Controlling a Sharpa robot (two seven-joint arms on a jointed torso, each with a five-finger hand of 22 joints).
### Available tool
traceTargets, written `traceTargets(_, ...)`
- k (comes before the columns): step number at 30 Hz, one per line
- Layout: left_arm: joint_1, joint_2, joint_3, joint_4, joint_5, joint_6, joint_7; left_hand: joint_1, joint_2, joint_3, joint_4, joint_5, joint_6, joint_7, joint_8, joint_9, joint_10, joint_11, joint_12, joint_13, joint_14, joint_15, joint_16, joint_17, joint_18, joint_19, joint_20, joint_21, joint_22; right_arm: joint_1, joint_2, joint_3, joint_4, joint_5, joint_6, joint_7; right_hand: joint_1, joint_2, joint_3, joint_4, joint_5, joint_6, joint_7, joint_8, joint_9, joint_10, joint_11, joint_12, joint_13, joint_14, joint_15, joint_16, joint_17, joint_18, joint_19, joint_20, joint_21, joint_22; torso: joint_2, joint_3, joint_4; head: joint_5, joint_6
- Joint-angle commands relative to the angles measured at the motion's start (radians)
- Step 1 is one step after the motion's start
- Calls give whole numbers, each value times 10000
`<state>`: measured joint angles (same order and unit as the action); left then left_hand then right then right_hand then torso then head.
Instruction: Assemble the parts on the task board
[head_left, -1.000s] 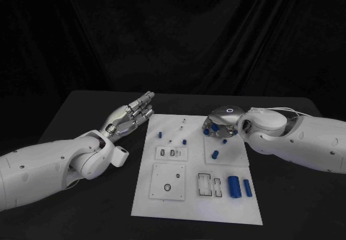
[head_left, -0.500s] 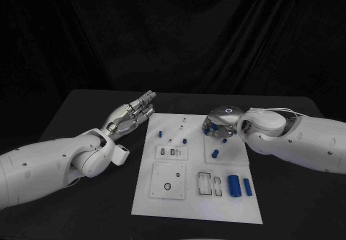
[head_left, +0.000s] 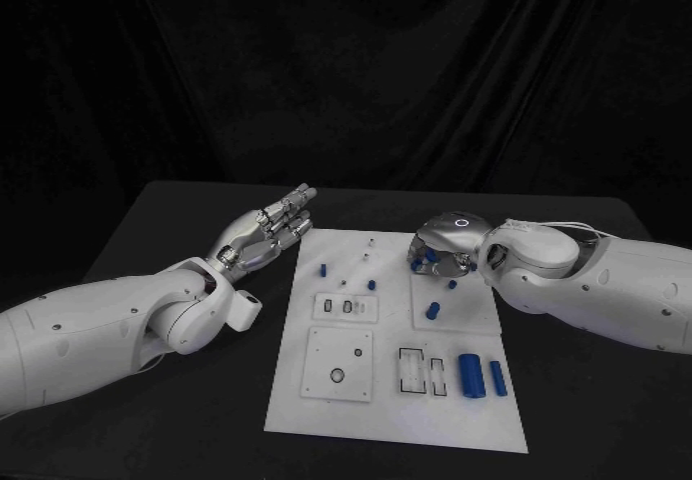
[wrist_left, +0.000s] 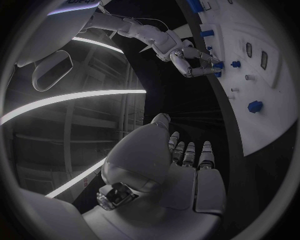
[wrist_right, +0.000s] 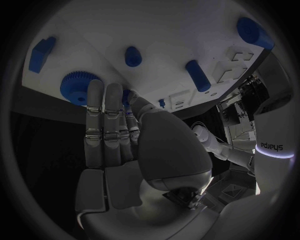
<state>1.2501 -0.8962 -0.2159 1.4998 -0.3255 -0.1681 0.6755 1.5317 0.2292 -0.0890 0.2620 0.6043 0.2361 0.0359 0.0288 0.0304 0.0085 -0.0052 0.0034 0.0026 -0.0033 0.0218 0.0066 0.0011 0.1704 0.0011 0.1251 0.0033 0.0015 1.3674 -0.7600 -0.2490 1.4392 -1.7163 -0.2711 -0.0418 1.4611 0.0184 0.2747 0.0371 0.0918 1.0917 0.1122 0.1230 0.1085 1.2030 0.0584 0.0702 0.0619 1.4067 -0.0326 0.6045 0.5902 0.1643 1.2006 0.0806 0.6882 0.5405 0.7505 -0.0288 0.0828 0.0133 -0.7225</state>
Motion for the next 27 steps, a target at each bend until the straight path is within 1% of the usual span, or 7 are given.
traceTargets(1, 16, -7, 8, 16, -15, 157, 550, 96, -4, 67, -9, 66, 90, 8, 38, 18, 15, 99, -4, 5, 33, 86, -66, -11, 44, -11, 107, -33, -15, 168, 121, 21, 0, -78, -691, 50, 88, -70, 19, 32, -97, 129, -63, 9, 271, 95, -18, -41, 18, 96, -43, 26, 17, 181, 17, -97, 96, 78, -2, -5, -8, 63, 60)
traceTargets(5, 16, 31, 8, -17, -25, 195, 519, 99, -7, 74, -15, 69, 96, 10, 38, 19, 18, 100, -4, 6, 33, 92, -66, -11, 44, -11, 111, -33, -15, 342, 467, 29, -299, -78, -771, 15, 74, -111, 12, 46, -139, 132, -75, -8, 278, 103, -28, -58, 16, 128, -75, 34, 25, 162, 63, -113, 230, 242, 8, -1, 2, 113, 139)
traceTargets(12, 15, 93, 8, -58, -26, 263, 501, 108, -12, 117, -38, 75, 102, 18, 37, 18, 16, 106, -4, 5, 33, 134, -66, -11, 43, -11, 148, -33, -15, 407, 1134, 37, -939, -78, -813, 81, 95, -167, 28, 41, -154, 83, -63, -65, 272, 87, -27, -81, 11, 162, -90, 49, 40, 136, 109, -133, 388, 436, 19, 0, 0, 173, 106)
traceTargets(19, 14, 125, 8, -61, -19, 293, 500, 114, -11, 161, -58, 77, 111, 20, 36, 18, 17, 106, -4, 6, 33, 176, -66, -11, 40, -11, 183, -33, -15, 295, 1801, 43, -1619, -78, -924, 207, 126, -226, 80, 49, -103, -19, -38, -174, 252, 16, -11, -100, 4, 175, -95, 53, 60, 115, 108, -146, 502, 594, 25, -14, 21, 148, 39)
traceTargets(21, 14, 136, 8, -59, -17, 307, 495, 114, -11, 161, -58, 77, 111, 20, 36, 18, 17, 106, -4, 6, 33, 176, -66, -11, 40, -11, 183, -33, -15, 250, 1968, 46, -1810, -78, -935, 232, 123, -252, 100, 64, -77, -61, -26, -220, 243, -28, 5, -105, 2, 169, -84, 50, 68, 112, 86, -145, 514, 623, 51, -14, 37, 141, 54)
traceTargets(23, 14, 145, 8, -51, -16, 319, 489, 115, -12, 183, -68, 79, 115, 22, 35, 18, 19, 107, -4, 6, 33, 198, -66, -11, 38, -11, 202, -33, -15, 187, 2133, 49, -2010, -78, -939, 260, 117, -279, 114, 78, -68, -93, -18, -256, 235, -73, 17, -109, 0, 154, -78, 42, 73, 113, 55, -142, 504, 626, 83, 11, 22, 153, 51)
traceTargets(27, 14, 147, 8, -37, -15, 332, 479, 116, -13, 207, -77, 82, 124, 24, 36, 19, 23, 108, -2, 8, 33, 224, -66, -11, 35, -11, 221, -33, -15, 102, 2292, 53, -2207, -78, -968, 290, 114, -300, 140, 95, -49, -130, -10, -299, 227, -126, 31, -110, -1, 133, -65, 31, 78, 116, 14, -137, 487, 627, 141, 7, 57, 145, 103)
